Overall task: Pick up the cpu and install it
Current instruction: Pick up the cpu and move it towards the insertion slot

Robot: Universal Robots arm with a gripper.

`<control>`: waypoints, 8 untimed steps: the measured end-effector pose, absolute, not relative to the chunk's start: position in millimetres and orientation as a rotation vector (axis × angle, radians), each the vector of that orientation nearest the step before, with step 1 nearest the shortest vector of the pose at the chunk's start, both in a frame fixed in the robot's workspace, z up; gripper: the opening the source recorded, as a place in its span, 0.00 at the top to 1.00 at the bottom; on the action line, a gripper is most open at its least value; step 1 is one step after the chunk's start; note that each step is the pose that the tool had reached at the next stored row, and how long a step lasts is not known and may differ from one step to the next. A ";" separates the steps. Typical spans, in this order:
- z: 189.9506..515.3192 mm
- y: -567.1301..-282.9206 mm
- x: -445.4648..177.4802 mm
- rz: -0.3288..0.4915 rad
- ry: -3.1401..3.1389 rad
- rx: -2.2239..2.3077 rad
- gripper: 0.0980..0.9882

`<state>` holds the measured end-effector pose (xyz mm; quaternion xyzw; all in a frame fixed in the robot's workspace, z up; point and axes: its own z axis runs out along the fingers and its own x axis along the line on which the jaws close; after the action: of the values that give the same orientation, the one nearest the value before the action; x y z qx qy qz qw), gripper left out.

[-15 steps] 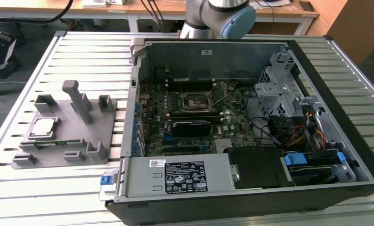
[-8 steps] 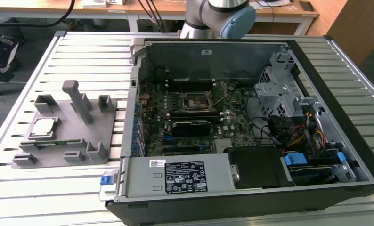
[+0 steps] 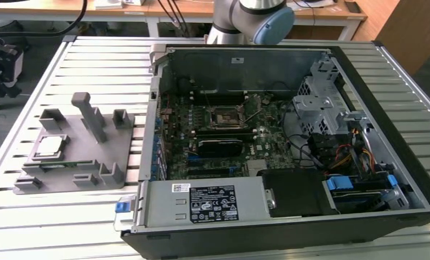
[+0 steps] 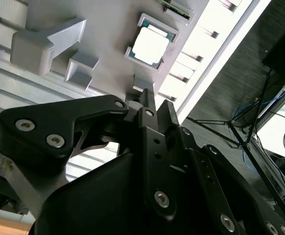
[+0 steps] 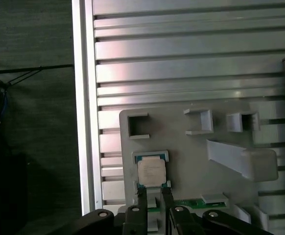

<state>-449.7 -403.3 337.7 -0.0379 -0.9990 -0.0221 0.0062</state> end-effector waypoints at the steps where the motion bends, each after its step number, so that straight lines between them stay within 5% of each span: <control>1: 336.6 -404.3 -449.6 -0.072 -3.126 -0.116 0.83; 2: 335.5 -405.1 -449.6 -0.075 -3.126 -0.113 0.76; 8: 328.7 -409.3 -449.7 -0.085 -3.126 -0.089 0.76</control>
<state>-449.7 -409.3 328.7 -0.0284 -0.9992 -0.0271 0.0065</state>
